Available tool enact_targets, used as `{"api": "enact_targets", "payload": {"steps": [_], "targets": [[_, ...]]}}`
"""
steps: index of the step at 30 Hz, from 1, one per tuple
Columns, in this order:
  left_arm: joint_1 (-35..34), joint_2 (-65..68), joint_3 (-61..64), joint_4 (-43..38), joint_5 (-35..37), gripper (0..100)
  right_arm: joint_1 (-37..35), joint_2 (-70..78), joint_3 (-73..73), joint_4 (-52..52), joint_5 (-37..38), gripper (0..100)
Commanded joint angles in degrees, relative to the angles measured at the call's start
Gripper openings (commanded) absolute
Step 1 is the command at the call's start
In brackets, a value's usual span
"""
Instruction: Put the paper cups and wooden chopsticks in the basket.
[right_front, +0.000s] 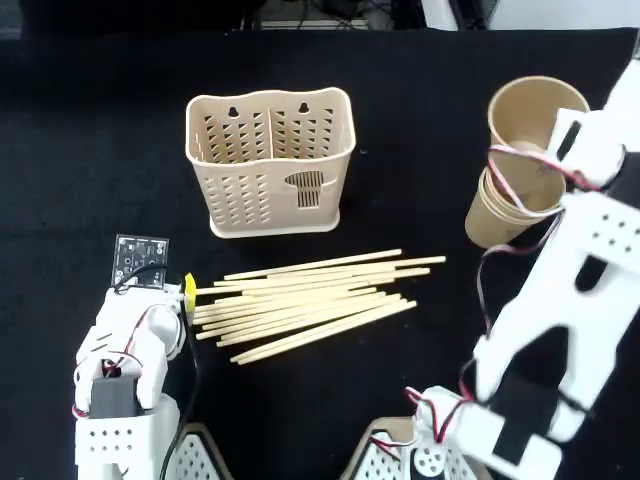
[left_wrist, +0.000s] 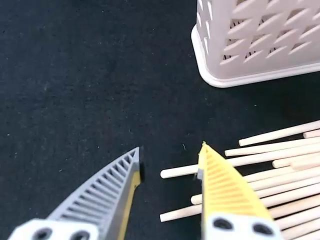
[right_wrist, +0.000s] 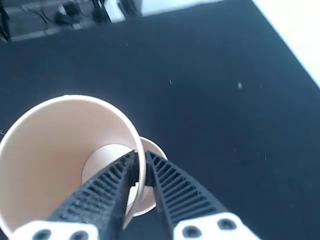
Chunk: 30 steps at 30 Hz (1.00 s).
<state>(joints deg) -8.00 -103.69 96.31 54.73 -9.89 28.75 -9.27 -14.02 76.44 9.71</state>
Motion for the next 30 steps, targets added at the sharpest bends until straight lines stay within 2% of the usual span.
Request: {"api": "enact_targets", "payload": {"steps": [1, 15, 22, 27, 30], "targets": [[-0.66, -0.53, 1.01, -1.14, 0.18, 20, 1.05, 3.65, -3.3, -0.09, -0.62, 1.2], [-0.66, -0.53, 1.01, -1.14, 0.18, 20, 2.64, 10.68, -2.77, 0.09, -2.11, 1.4], [-0.57, -0.53, 1.01, -1.14, 0.53, 20, 2.37, 10.24, -3.74, 2.11, -2.11, 20.1], [-0.66, -0.53, 1.01, -1.14, 0.62, 20, 2.37, 8.92, -6.9, 4.04, -2.55, 13.6], [-0.48, -0.53, 1.01, -1.14, 0.53, 20, 2.29, 7.69, -6.9, 4.04, -2.2, 1.3]]}}
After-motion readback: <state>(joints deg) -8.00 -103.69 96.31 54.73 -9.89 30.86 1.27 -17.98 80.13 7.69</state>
